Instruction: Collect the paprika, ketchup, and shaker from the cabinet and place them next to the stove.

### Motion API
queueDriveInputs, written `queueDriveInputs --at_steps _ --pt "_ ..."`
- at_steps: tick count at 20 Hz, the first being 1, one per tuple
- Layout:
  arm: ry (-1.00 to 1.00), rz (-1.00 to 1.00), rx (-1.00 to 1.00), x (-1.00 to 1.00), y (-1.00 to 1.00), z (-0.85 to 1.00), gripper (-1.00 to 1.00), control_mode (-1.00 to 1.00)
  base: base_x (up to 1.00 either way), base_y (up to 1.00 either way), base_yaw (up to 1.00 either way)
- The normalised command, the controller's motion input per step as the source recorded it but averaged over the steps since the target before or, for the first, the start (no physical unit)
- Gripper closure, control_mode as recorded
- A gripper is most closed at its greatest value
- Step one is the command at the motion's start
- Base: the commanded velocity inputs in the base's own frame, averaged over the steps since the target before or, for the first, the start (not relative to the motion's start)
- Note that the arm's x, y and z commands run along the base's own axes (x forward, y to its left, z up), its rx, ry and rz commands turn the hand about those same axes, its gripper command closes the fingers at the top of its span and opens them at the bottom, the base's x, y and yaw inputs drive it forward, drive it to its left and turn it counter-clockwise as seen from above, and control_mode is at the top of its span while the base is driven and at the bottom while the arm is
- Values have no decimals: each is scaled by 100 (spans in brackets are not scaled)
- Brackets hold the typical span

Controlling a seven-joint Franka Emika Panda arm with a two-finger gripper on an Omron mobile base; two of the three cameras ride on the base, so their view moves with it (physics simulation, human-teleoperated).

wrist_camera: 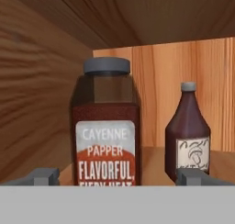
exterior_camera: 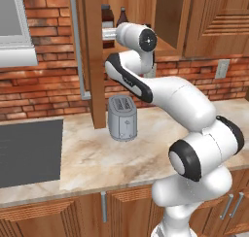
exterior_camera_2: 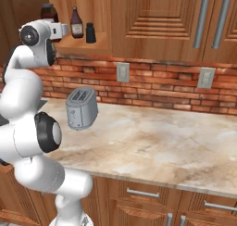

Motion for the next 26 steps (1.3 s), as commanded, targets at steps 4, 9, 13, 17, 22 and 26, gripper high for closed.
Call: queueDriveInputs --at_steps 4,9,13,17,22,26 --pt "1 0 0 14 6 0 -100 -100 0 0 0" --pt "2 0 0 15 10 0 -100 -100 0 0 0" --pt "4 0 0 16 15 0 -100 -100 0 0 0" --pt "1 0 0 10 1 0 -100 -100 0 0 0" --pt "1 0 0 7 0 0 -100 -100 0 0 0" --pt "3 0 0 3 1 0 -100 -100 0 0 0"
